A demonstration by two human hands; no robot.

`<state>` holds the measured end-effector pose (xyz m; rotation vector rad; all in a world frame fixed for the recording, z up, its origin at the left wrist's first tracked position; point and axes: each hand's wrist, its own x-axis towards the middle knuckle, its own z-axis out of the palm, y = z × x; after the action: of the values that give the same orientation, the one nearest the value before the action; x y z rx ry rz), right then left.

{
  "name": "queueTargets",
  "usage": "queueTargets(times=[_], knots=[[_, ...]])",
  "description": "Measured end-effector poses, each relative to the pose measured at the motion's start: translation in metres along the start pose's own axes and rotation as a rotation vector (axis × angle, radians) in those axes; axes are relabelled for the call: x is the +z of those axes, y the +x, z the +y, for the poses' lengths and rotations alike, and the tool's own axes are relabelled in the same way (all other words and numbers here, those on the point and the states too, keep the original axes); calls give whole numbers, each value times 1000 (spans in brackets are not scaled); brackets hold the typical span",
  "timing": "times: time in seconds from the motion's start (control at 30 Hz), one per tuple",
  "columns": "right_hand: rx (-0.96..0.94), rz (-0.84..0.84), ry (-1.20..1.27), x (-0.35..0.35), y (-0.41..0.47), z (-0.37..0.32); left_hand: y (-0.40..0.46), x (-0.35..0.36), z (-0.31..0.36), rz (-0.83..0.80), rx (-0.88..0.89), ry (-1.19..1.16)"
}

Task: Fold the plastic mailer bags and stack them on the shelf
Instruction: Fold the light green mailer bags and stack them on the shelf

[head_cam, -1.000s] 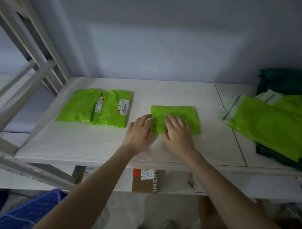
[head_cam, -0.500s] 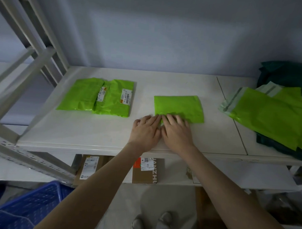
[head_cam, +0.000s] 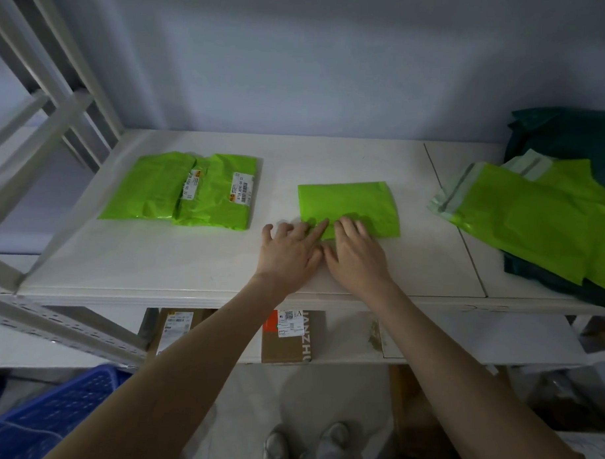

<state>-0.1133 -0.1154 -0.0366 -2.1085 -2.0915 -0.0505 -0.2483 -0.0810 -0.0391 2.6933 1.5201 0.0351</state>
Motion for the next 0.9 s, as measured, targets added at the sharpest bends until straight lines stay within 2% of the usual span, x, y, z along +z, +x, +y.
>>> queueTargets(times=[0.17,0.33,0.5,0.7,0.8,0.9], knots=[[63,4,-110,-7,-7,33,7,-7,9,23,-21,34],[62,-30,-92,-8,-10,36,6,-10,13,82,41,26],[65,-44,-61,-10,-12,43,13,-10,21,28,52,9],[83,-68,-14,-11,-14,45,22,-20,37,-7,47,105],[103,-53,-41,-13,-16,52,24,-21,39,15,30,113],[104,-81,-71,-13,-17,55,26,-14,37,46,84,31]])
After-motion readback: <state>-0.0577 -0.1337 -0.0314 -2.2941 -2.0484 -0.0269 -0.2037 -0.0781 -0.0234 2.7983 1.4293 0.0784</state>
